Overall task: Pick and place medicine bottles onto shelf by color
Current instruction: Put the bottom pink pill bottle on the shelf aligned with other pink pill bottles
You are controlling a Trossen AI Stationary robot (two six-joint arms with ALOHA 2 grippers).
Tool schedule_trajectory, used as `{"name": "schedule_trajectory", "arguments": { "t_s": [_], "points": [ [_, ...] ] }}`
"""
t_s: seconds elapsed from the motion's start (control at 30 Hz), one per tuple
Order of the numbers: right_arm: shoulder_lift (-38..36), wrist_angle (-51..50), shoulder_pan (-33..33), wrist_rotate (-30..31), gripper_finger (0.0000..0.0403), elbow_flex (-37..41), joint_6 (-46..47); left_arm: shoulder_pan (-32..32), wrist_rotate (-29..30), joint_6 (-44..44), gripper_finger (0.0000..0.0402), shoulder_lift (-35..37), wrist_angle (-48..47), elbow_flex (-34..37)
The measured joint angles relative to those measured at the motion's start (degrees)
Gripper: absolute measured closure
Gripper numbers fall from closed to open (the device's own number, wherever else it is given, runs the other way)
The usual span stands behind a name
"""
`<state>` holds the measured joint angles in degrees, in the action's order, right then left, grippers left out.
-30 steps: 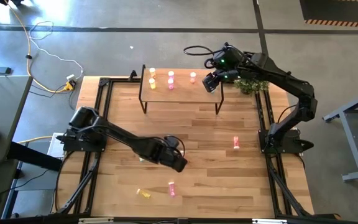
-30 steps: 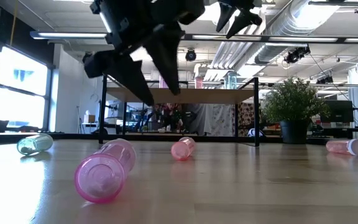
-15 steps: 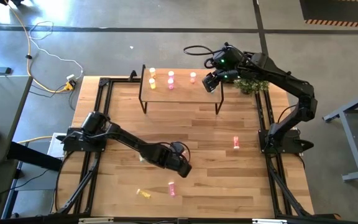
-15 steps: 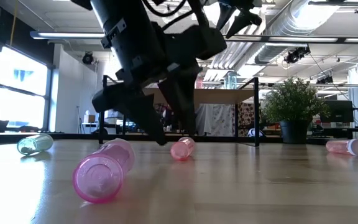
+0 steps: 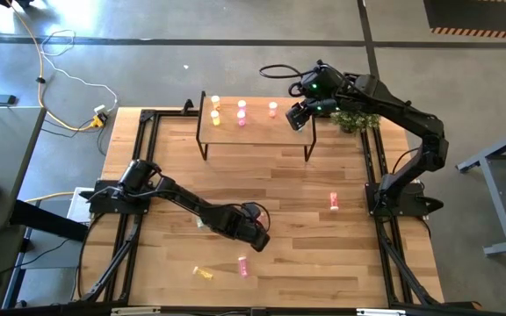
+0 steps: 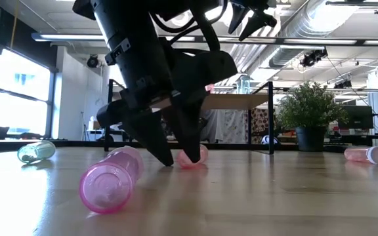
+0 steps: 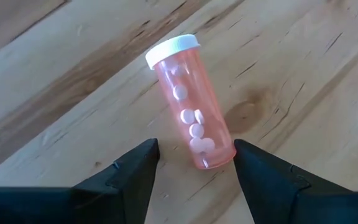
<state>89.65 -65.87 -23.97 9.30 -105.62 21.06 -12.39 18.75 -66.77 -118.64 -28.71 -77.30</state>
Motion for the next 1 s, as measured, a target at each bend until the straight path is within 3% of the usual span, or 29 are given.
{"name": "schedule_trajectory", "arguments": {
  "t_s": [0.77,1.0],
  "points": [
    [0.0,-0.8,0.0,0.0,0.0187,0.0,-0.5,1.5,-1.8,3.2,0.0299,0.0,-2.2,0.0],
    [0.0,-1.3,0.0,0.0,0.0187,0.0,-0.5,1.5,-3.0,6.9,0.0307,0.5,-2.5,0.1]
  ]
}}
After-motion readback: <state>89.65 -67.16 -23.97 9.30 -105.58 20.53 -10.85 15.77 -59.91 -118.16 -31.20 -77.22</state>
